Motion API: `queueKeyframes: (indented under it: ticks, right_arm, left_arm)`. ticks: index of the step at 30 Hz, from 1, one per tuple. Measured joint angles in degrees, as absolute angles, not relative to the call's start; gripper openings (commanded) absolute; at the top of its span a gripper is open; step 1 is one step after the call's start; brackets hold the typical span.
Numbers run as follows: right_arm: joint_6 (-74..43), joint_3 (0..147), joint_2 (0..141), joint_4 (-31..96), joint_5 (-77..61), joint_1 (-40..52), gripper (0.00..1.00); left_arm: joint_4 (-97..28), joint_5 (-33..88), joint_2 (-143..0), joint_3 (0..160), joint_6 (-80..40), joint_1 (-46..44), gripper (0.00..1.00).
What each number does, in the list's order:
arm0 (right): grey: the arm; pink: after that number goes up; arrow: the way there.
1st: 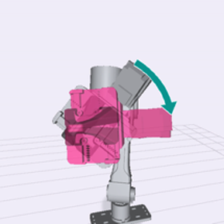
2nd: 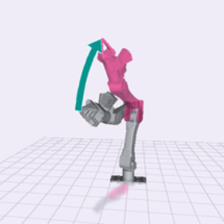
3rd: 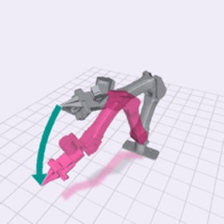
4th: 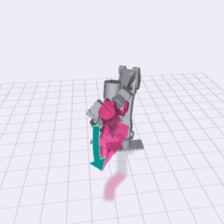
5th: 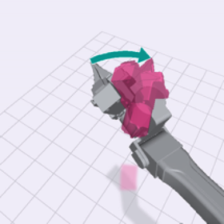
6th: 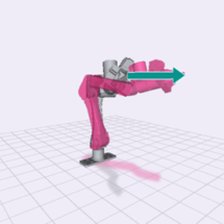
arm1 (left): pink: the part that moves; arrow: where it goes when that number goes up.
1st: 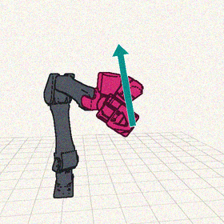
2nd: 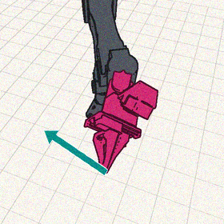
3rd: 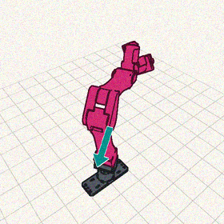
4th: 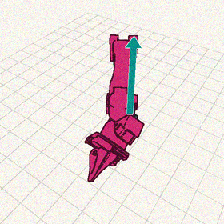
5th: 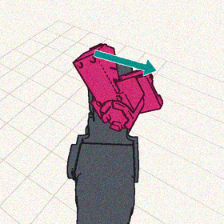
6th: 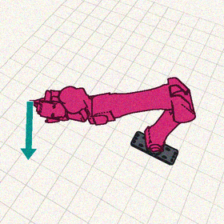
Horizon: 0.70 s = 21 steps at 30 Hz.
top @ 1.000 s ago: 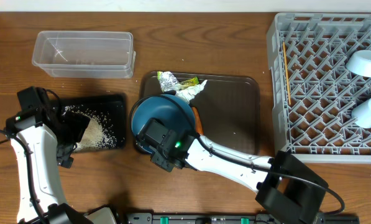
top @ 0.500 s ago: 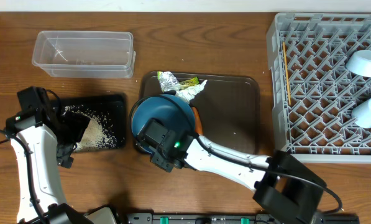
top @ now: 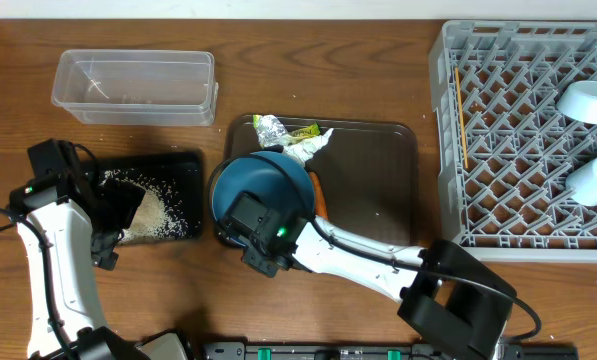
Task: Sort waste into correct bins and load items into the dishwasher rack
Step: 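Grasp the teal bowl rim with the right gripper, then lift the teal bowl and carry it right to the dish rack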
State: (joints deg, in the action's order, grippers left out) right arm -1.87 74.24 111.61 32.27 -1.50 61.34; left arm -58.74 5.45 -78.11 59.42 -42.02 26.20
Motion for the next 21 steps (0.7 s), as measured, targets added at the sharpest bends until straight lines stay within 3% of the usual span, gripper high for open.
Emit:
queueKeyframes:
  ticks: [7,21]
  right_arm:
    - [-1.6,75.0,111.6,32.3,-1.7,61.3,0.11]
    - [-2.4,75.6,111.6,31.9,-0.4,61.4,0.01]
  left_arm:
    - [-58.7,5.5,-78.1,59.4,-42.0,26.2,0.98]
    - [-58.7,5.5,-78.1,59.4,-42.0,26.2,0.98]
